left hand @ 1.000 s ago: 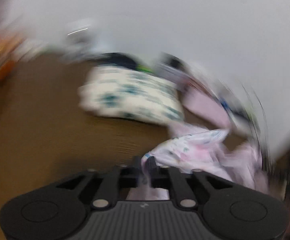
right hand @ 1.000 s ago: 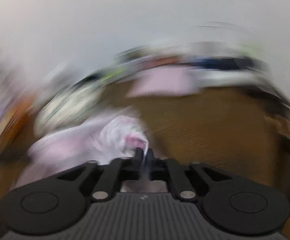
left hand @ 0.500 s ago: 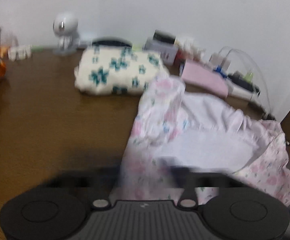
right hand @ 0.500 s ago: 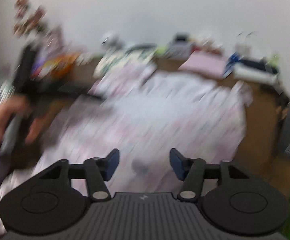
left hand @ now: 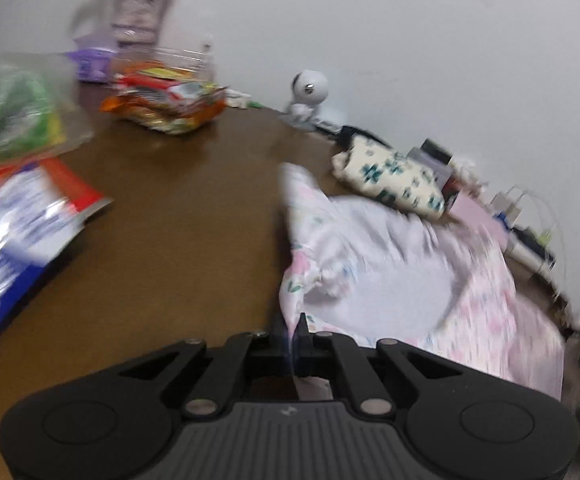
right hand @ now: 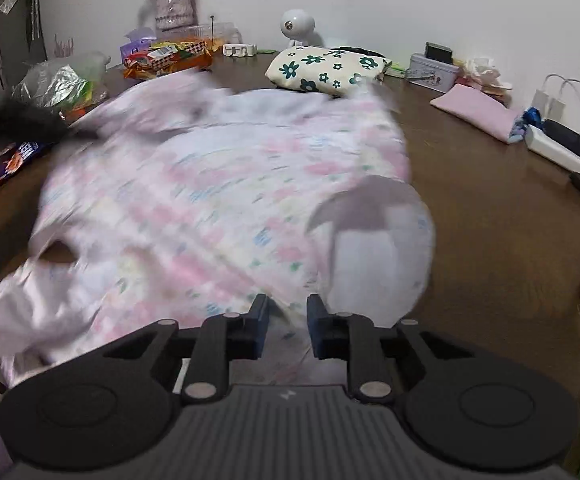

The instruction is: Fold clothes

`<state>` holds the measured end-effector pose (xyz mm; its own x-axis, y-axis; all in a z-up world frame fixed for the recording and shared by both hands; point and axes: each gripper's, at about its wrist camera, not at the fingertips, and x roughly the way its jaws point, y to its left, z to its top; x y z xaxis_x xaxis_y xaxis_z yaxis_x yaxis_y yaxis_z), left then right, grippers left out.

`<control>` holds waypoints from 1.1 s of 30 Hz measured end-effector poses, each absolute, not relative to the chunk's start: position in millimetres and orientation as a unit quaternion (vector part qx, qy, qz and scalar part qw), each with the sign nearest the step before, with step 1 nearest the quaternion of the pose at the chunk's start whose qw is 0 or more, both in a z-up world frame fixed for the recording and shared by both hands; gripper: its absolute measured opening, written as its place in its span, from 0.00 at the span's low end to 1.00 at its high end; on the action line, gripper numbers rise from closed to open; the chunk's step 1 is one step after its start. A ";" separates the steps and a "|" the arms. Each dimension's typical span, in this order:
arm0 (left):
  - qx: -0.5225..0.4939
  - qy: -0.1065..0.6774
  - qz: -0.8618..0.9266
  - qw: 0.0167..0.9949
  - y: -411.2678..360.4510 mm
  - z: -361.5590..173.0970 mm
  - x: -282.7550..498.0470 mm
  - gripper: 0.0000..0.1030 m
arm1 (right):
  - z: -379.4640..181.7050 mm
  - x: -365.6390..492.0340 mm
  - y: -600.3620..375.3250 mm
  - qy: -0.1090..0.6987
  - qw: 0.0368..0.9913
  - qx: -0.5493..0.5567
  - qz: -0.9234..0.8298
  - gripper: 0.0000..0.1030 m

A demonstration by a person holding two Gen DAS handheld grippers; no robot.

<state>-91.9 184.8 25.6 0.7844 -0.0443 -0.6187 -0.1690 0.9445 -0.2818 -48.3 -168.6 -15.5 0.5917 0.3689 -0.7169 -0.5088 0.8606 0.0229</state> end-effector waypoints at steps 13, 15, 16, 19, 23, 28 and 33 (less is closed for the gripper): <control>-0.078 0.277 0.060 0.956 172.6 52.0 -158.8 0.30 | 20.0 -45.7 -138.8 0.321 0.906 -0.076 0.267 0.50; -0.083 0.286 0.018 0.954 167.2 49.6 -145.7 0.38 | 11.8 -76.8 -145.6 0.340 0.894 -0.045 0.290 0.50; -0.085 0.293 -0.002 0.952 164.5 47.4 -138.2 0.38 | 4.9 -86.3 -147.8 0.350 0.890 -0.040 0.290 0.49; -0.080 0.315 -0.015 0.946 159.4 37.3 -124.4 0.38 | -13.9 -104.9 -153.7 0.371 0.883 -0.044 0.286 0.46; -0.069 0.343 -0.016 0.936 154.4 23.2 -111.5 0.38 | -18.2 -102.1 -172.9 0.370 0.884 -0.061 0.279 0.35; -0.043 0.344 0.001 0.938 146.1 10.3 -133.4 0.40 | -14.1 -60.6 -205.7 0.376 0.892 -0.111 0.224 0.19; -0.029 0.365 -0.046 0.929 113.2 14.7 -152.1 0.42 | -5.1 -13.3 -219.1 0.365 0.918 -0.132 0.085 0.31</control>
<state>-152.1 113.2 14.7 0.7291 -0.1077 -0.6758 0.0652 0.9940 -0.0881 -13.3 -219.1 -5.1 0.7189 0.0601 -0.6925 -0.2533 0.9504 -0.1804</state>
